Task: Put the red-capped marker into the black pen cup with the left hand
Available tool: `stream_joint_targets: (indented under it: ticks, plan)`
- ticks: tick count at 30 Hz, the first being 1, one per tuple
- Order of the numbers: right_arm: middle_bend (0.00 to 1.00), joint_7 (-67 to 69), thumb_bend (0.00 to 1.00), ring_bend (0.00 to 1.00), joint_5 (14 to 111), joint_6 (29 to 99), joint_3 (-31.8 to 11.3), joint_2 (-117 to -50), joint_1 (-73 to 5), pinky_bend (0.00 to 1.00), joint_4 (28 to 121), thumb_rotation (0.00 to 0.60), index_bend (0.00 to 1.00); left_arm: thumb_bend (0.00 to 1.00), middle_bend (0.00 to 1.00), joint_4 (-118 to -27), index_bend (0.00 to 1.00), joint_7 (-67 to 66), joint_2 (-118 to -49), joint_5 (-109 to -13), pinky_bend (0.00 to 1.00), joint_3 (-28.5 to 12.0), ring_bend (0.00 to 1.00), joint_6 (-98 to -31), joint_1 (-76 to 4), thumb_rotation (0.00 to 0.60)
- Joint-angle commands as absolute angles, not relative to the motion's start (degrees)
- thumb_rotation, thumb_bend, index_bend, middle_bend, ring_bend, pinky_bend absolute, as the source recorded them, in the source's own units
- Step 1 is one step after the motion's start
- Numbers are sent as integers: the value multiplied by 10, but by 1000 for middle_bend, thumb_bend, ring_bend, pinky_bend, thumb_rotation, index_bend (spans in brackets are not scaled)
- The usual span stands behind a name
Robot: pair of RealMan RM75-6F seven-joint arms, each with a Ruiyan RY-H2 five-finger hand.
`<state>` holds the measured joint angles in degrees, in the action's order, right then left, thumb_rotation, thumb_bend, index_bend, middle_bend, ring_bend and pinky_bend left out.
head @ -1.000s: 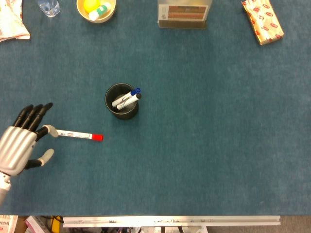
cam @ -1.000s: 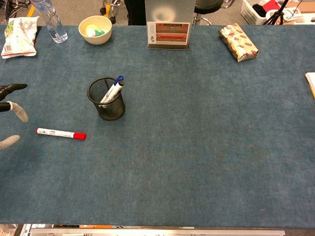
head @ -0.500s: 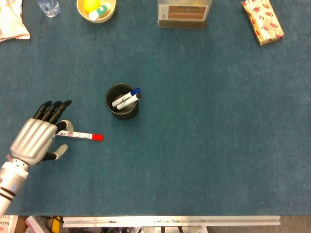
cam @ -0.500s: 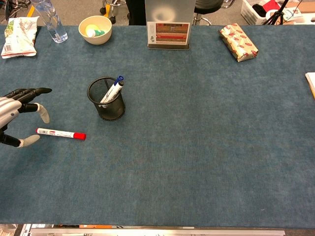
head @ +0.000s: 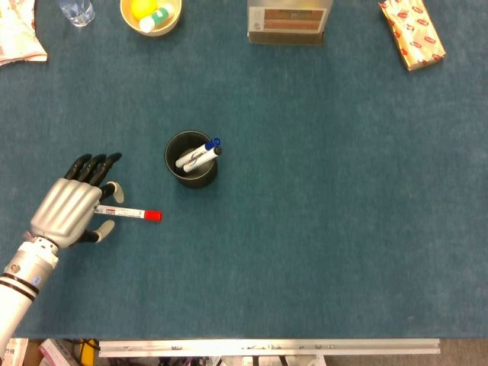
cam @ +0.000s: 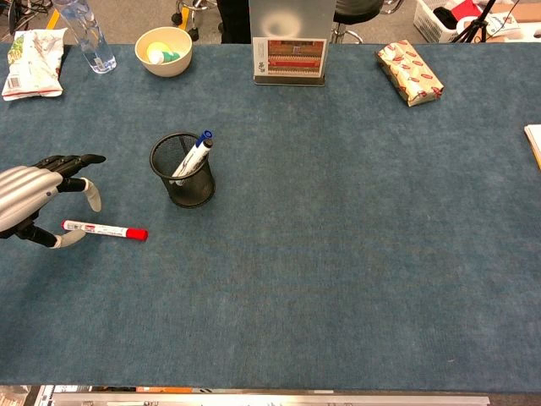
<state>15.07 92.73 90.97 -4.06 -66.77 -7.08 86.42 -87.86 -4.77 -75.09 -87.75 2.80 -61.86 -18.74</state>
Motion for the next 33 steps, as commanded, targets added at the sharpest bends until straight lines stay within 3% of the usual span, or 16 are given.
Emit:
stream_joint_targets:
  ticks: [1, 33]
  plan:
    - [499, 150, 96, 397, 927, 909, -40, -668, -71, 427, 865, 600, 568, 284, 0, -867, 402, -48, -759, -871, 0, 27, 0, -614, -191, 600]
    - [499, 149, 96, 397, 926, 906, -41, -666, -71, 427, 867, 600, 569, 285, 0, -803, 437, -58, -808, -838, 0, 34, 0, -584, -211, 600]
